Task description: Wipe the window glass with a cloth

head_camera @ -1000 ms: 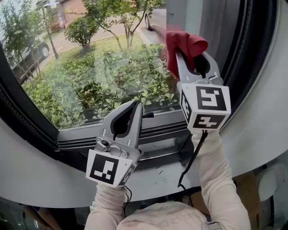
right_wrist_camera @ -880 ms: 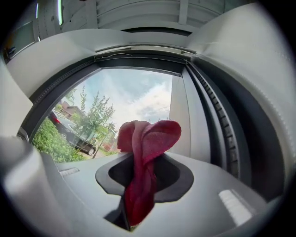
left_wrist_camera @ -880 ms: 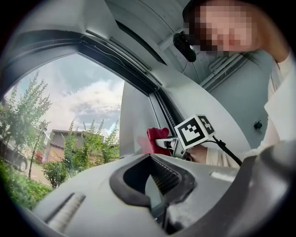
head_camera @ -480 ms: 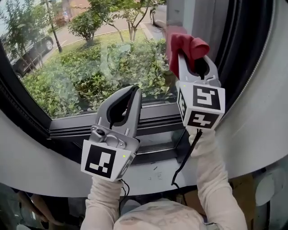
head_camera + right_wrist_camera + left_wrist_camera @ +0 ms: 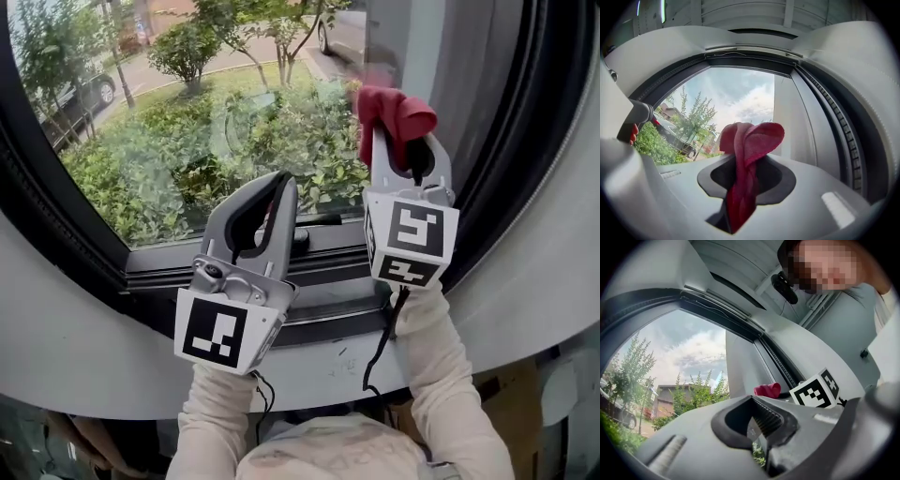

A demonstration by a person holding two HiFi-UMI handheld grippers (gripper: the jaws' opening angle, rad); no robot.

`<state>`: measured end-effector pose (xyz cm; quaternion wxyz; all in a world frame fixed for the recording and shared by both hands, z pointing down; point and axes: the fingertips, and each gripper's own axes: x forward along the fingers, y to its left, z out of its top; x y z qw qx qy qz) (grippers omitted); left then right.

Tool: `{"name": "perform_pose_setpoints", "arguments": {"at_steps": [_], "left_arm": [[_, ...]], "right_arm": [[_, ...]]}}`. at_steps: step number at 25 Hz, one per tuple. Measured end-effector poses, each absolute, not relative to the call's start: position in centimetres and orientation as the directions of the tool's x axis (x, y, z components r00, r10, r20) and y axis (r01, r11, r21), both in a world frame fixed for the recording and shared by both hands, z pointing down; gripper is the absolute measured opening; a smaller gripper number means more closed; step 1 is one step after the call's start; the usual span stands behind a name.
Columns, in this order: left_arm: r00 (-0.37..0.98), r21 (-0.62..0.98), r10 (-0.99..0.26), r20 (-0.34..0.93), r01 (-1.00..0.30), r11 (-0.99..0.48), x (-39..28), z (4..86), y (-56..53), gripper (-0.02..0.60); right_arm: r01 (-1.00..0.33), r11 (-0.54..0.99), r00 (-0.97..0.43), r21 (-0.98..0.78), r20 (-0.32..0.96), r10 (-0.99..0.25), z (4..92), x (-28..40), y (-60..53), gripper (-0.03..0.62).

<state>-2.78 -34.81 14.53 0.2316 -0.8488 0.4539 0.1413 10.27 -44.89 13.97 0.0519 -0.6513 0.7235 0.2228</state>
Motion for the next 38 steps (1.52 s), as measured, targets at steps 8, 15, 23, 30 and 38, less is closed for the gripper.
{"name": "perform_pose_setpoints", "arguments": {"at_steps": [8, 15, 23, 30, 38], "left_arm": [[0.561, -0.268, -0.692, -0.455, -0.827, -0.495, -9.1, 14.0, -35.6, 0.002], [0.564, -0.255, -0.684, -0.463, -0.824, -0.507, -13.7, 13.9, -35.7, 0.002], [0.555, -0.250, -0.690, -0.464, -0.830, -0.499, -16.1, 13.9, -35.0, 0.002], [0.562, -0.249, -0.698, -0.443, -0.826, -0.507, -14.8, 15.2, -34.7, 0.002], [0.564, -0.239, -0.698, -0.442, -0.824, -0.514, -11.3, 15.8, -35.1, 0.002]], "right_arm": [[-0.973, 0.040, -0.133, 0.228, -0.408, -0.903, 12.7, 3.0, -43.8, 0.117], [-0.954, 0.068, -0.190, 0.292, -0.415, -0.890, 11.8, -4.9, -42.7, 0.118], [-0.930, 0.071, -0.230, 0.359, -0.421, -0.877, 12.6, -8.2, -41.9, 0.123], [-0.912, 0.086, -0.249, 0.401, -0.376, -0.892, 15.6, -8.0, -42.0, 0.126], [-0.922, 0.033, -0.187, 0.386, -0.371, -0.909, 16.3, -1.2, -43.3, 0.130]]}}
